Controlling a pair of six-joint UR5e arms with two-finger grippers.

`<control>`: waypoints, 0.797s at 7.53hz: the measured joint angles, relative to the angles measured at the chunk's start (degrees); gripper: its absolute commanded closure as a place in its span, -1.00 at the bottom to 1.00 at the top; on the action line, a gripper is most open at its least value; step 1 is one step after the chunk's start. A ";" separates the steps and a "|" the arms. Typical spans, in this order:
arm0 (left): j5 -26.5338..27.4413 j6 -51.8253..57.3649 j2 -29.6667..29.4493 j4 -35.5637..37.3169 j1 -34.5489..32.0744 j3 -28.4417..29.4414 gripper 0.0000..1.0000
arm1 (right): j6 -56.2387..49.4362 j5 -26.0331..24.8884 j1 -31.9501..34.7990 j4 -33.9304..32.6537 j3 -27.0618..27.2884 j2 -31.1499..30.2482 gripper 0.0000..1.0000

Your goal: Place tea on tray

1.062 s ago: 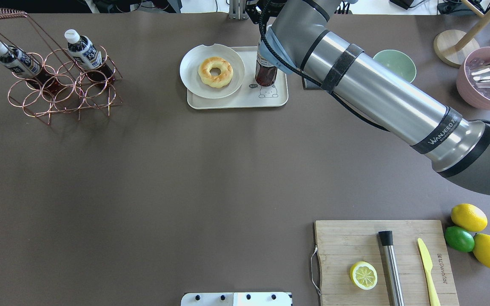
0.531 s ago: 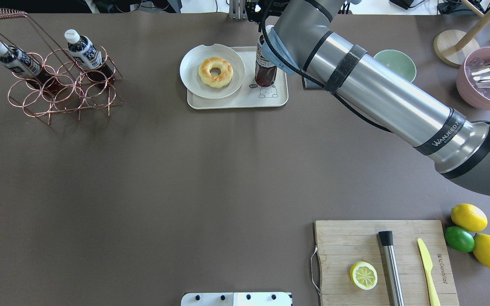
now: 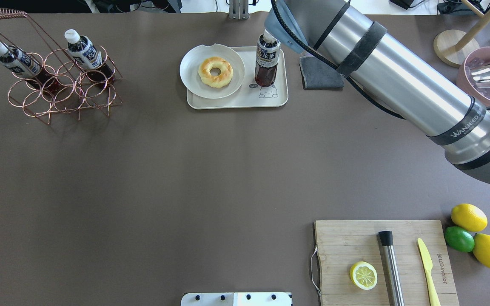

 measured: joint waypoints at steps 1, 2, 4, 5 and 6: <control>-0.03 -0.09 -0.03 0.06 0.02 0.03 -0.96 | -0.65 0.10 0.58 -3.80 3.53 -0.80 -0.99; -0.03 -0.09 -0.01 0.05 0.02 0.09 -0.96 | -3.10 -0.08 1.19 -8.40 7.62 -2.66 -0.99; -0.04 -0.08 0.24 0.03 0.03 0.13 -0.96 | -10.81 -0.37 3.73 -19.58 17.29 -8.67 -1.00; -0.03 -0.07 0.40 0.03 0.07 0.15 -0.96 | -16.21 -0.40 5.69 -25.91 22.60 -12.58 -1.00; 0.00 0.00 0.59 0.05 0.09 0.30 -0.96 | -22.61 -0.38 8.14 -31.83 28.90 -18.87 -1.00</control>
